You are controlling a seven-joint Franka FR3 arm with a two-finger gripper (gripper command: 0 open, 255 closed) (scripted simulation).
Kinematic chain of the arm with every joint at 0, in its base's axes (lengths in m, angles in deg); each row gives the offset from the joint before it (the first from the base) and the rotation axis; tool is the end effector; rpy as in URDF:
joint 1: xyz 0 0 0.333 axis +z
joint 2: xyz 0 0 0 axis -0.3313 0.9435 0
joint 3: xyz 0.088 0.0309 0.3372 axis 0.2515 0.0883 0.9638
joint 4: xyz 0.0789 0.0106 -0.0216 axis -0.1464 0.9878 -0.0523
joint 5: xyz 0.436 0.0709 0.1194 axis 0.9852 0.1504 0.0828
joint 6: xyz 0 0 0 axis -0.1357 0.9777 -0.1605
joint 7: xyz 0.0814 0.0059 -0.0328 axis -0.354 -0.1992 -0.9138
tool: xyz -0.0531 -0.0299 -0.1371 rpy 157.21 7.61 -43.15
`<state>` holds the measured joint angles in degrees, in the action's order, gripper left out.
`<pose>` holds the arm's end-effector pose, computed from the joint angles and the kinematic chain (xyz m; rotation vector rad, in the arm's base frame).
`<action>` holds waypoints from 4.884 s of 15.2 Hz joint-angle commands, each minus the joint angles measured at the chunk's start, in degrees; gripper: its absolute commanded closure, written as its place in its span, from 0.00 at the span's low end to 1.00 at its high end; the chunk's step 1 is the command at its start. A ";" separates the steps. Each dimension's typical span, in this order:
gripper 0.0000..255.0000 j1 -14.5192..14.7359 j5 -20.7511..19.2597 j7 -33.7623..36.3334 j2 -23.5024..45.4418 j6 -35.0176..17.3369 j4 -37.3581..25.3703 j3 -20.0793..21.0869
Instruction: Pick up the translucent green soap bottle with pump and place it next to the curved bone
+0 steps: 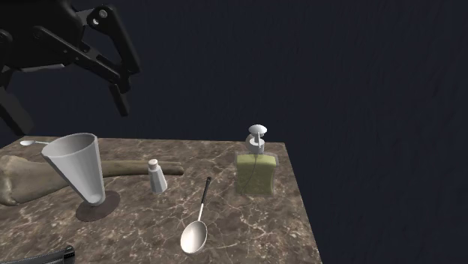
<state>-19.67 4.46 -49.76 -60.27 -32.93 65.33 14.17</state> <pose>0.3643 0.0149 0.5758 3.0699 0.1060 0.1412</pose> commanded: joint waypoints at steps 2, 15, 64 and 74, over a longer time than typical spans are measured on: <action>0.00 -0.35 -0.72 -1.25 0.51 -1.47 0.67 -1.03; 0.00 -3.95 -7.13 -16.99 14.50 -21.24 1.93 -14.66; 1.00 -4.06 3.56 -40.03 43.52 -36.14 -15.76 -28.37; 1.00 -3.97 2.15 -38.90 41.28 -28.63 -21.27 -28.11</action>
<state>-23.68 6.56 -88.73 -19.12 -62.45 45.09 -13.98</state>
